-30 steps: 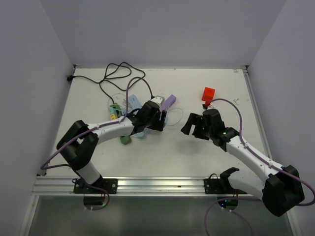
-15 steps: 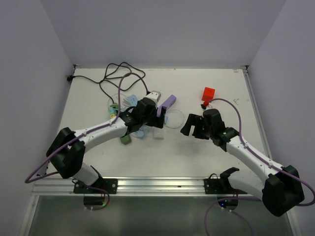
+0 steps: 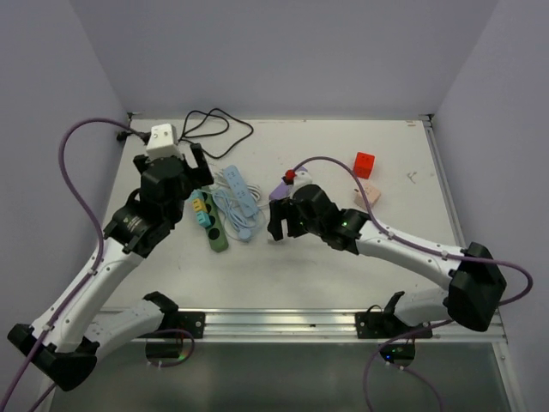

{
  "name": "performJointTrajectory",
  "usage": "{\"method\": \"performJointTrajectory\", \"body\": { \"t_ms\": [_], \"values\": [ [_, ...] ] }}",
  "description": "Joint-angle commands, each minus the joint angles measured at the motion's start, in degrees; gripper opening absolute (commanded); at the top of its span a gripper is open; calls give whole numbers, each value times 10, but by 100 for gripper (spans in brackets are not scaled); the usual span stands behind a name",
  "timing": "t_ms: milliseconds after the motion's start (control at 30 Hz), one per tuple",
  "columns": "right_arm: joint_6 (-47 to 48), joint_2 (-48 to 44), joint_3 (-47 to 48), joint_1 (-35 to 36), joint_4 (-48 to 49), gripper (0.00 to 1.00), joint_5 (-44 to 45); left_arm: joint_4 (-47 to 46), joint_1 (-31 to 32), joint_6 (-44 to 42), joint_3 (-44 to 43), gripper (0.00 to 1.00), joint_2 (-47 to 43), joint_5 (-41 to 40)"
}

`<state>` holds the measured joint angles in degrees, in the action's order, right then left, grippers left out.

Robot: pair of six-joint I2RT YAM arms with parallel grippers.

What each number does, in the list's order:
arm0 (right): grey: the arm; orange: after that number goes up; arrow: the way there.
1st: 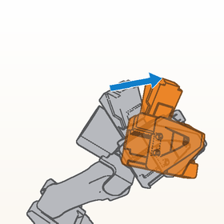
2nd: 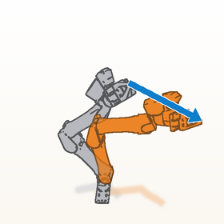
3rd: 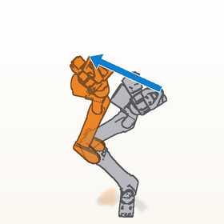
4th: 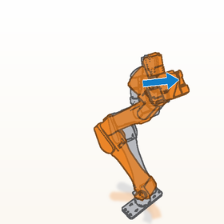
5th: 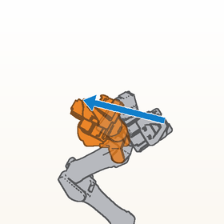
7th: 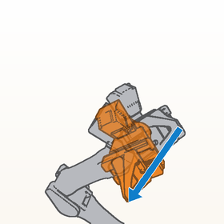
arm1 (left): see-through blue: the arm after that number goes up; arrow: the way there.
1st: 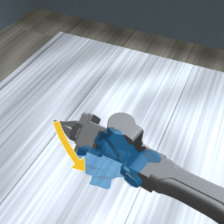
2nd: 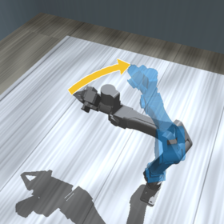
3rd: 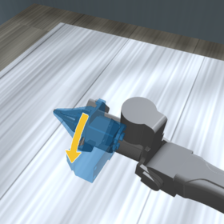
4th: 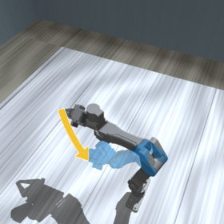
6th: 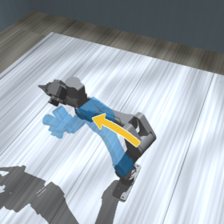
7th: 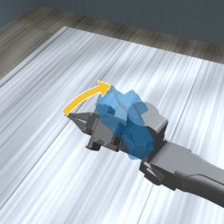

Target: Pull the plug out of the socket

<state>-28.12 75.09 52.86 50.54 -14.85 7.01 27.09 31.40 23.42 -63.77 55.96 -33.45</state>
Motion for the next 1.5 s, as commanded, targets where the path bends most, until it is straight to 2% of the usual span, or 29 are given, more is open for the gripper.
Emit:
{"method": "performJointTrajectory", "body": {
  "t_ms": [0,167,333,467,633,933,1033,1200,1300,1400,1433,1467],
  "values": [
    [28,76,84,43,47,80,66,46,-2,0,51,100,-44,-173],
    [43,265,295,109,-20,66,98,29,-4,18,116,100,-107,-223],
    [38,399,469,129,-69,64,101,81,-5,77,109,100,-132,-296],
    [33,482,558,134,-98,62,93,113,-5,121,109,100,-183,-345],
    [37,569,656,134,-133,59,90,83,-5,106,125,100,-233,-344],
    [30,679,801,134,-218,53,140,74,-5,91,125,100,-215,-310],
    [19,700,824,134,-242,44,151,73,-5,90,127,100,-219,-307],
    [-10,680,794,122,-244,24,129,71,-5,88,127,100,-225,-306],
    [-18,669,789,112,-249,18,99,71,-5,87,127,100,-225,-304],
    [-35,636,755,98,-216,14,37,70,-5,85,128,100,-224,-301],
    [-44,609,711,84,-165,13,-25,69,-5,84,129,100,-223,-296],
    [-58,595,688,76,-142,12,-50,65,-5,77,129,100,-222,-290]
  ]
}}
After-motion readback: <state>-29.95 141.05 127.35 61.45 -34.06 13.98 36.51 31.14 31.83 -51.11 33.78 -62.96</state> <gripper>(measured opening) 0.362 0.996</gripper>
